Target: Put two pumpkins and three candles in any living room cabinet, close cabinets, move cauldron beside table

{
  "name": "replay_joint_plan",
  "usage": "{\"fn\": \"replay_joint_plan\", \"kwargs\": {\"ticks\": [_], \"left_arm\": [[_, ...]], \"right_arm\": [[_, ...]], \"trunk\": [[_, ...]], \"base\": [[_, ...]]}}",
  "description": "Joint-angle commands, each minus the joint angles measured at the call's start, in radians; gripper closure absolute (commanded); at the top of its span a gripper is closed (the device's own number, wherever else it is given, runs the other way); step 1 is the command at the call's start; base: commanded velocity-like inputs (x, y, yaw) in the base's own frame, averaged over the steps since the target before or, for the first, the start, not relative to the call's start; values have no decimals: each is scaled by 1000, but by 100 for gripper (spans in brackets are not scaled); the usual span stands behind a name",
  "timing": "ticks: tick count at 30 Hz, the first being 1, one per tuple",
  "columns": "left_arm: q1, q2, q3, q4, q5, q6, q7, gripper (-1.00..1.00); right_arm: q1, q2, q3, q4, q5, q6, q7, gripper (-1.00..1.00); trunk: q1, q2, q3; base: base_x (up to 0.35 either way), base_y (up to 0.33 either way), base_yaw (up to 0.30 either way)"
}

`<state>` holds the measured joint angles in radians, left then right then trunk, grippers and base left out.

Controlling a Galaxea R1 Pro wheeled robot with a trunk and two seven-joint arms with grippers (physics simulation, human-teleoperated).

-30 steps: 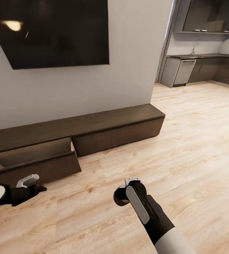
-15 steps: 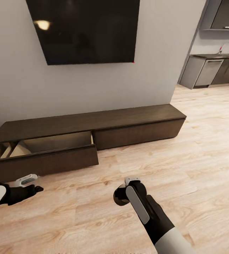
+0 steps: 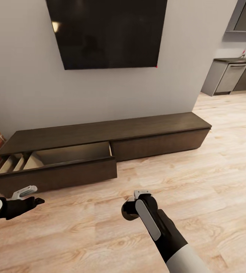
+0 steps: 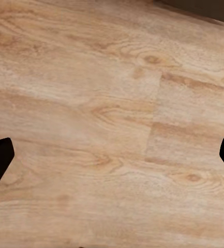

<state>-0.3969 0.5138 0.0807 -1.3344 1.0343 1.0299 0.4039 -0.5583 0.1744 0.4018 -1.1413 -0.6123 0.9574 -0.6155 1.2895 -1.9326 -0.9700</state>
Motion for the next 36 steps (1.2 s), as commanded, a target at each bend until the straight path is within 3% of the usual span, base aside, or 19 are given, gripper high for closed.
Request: {"fn": "replay_joint_plan", "kwargs": {"ticks": [1,9,16,25,33,36], "left_arm": [[0,0,0,0,10,2,9,-100],[0,0,5,0,10,3,7,-100],[0,0,5,0,10,2,7,-100],[0,0,5,0,10,-2,9,-100],[0,-1,7,-13,10,-8,10,-100],[0,-2,8,-33,12,1,11,-100]], "right_arm": [[-1,0,1,-1,-12,0,-11,100],[-1,0,-1,-7,-14,0,-8,100],[0,0,0,-8,-13,0,-14,100],[-1,0,0,-8,-14,1,-9,100],[-1,0,-2,-8,-17,1,-6,100],[-2,0,-4,-8,-20,1,-6,100]], "trunk": [[0,0,-1],[0,0,-1],[0,0,-1],[0,0,-5],[0,0,-5],[-12,21,4]], "base": [[31,325,0],[4,328,4],[0,307,221],[78,36,267],[69,0,35],[3,0,1]]}}
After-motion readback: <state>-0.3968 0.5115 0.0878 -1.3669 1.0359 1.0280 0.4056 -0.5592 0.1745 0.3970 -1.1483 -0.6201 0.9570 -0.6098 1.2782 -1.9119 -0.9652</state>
